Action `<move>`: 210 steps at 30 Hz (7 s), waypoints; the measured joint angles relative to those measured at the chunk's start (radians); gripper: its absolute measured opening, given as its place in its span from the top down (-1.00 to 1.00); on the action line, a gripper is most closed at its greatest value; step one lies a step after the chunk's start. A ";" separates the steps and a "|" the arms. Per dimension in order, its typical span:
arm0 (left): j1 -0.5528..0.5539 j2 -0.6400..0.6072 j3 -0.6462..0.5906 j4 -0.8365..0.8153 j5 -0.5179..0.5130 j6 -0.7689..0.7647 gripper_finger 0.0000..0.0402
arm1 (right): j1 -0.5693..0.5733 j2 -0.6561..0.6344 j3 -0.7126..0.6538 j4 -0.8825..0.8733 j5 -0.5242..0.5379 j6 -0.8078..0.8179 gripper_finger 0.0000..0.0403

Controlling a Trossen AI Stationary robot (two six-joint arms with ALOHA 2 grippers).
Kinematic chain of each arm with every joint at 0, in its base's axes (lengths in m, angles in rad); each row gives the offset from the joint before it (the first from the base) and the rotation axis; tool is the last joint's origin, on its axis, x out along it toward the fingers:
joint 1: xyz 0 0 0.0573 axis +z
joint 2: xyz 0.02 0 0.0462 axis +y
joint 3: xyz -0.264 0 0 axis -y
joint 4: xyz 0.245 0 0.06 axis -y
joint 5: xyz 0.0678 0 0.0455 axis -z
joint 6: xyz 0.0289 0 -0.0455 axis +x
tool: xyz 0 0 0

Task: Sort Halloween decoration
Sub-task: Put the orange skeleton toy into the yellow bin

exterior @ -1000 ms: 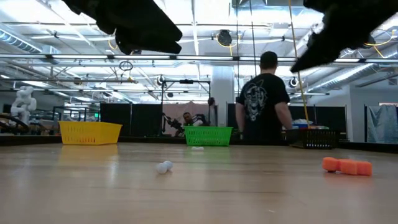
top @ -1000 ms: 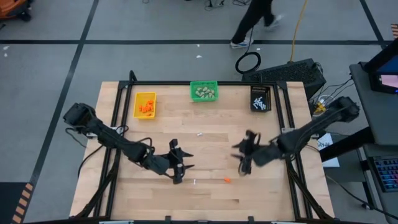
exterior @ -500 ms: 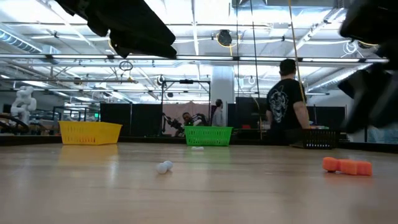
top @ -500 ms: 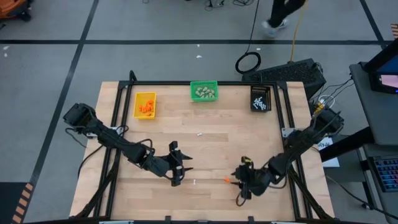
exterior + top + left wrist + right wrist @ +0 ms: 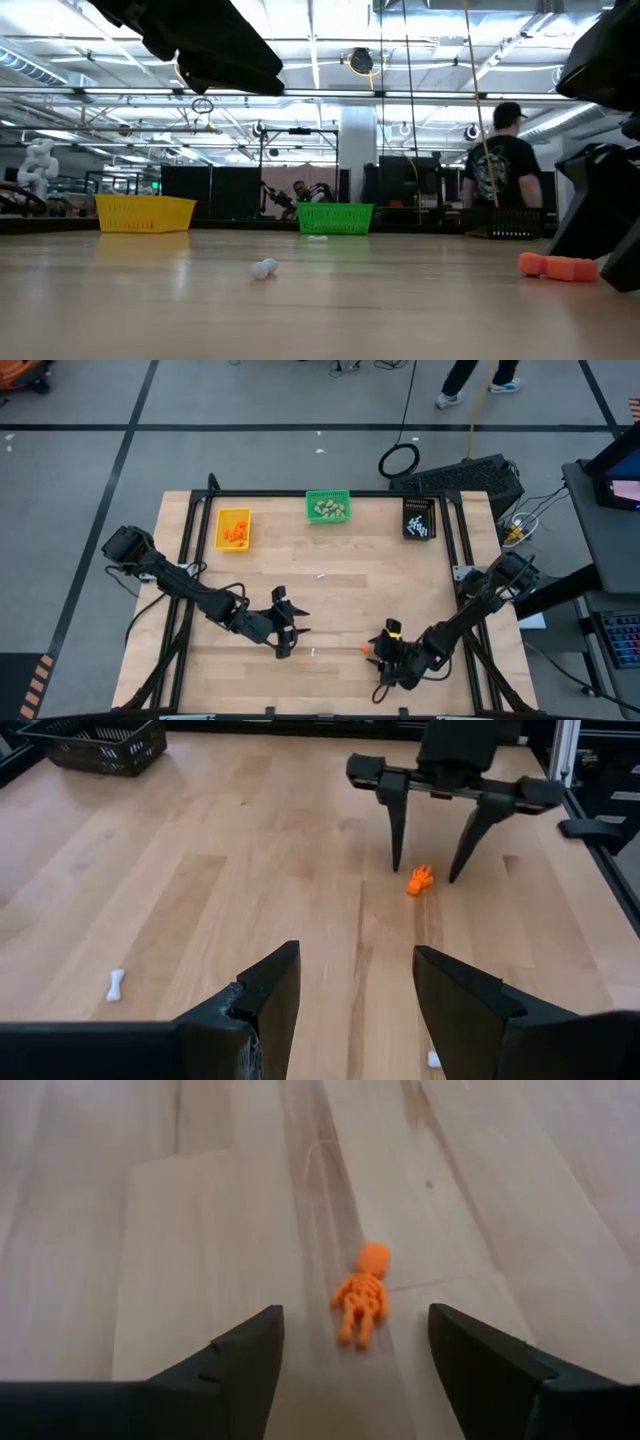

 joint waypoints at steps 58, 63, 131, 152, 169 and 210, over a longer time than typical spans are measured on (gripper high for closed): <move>-0.031 0.000 0.000 0.047 0.003 0.070 0.04 | 0.038 -0.265 0.024 0.007 0.203 -0.372 0.99; -0.063 0.000 0.000 0.105 -0.006 0.127 0.04 | 0.034 -0.385 0.024 0.043 0.271 -0.598 0.99; -0.251 0.000 0.000 0.246 -0.208 0.263 0.04 | -0.104 -0.093 -0.273 1.407 0.008 -0.973 0.99; -0.251 0.000 0.000 0.245 -0.208 0.263 0.04 | -0.104 -0.095 -0.273 1.421 0.005 -1.442 0.99; -0.251 0.000 0.000 0.238 -0.208 0.263 0.04 | -0.104 -0.097 -0.272 1.430 -0.123 -1.847 0.99; -0.251 0.000 0.000 0.238 -0.208 0.264 0.04 | -0.104 -0.098 -0.272 1.414 -0.120 -1.340 0.99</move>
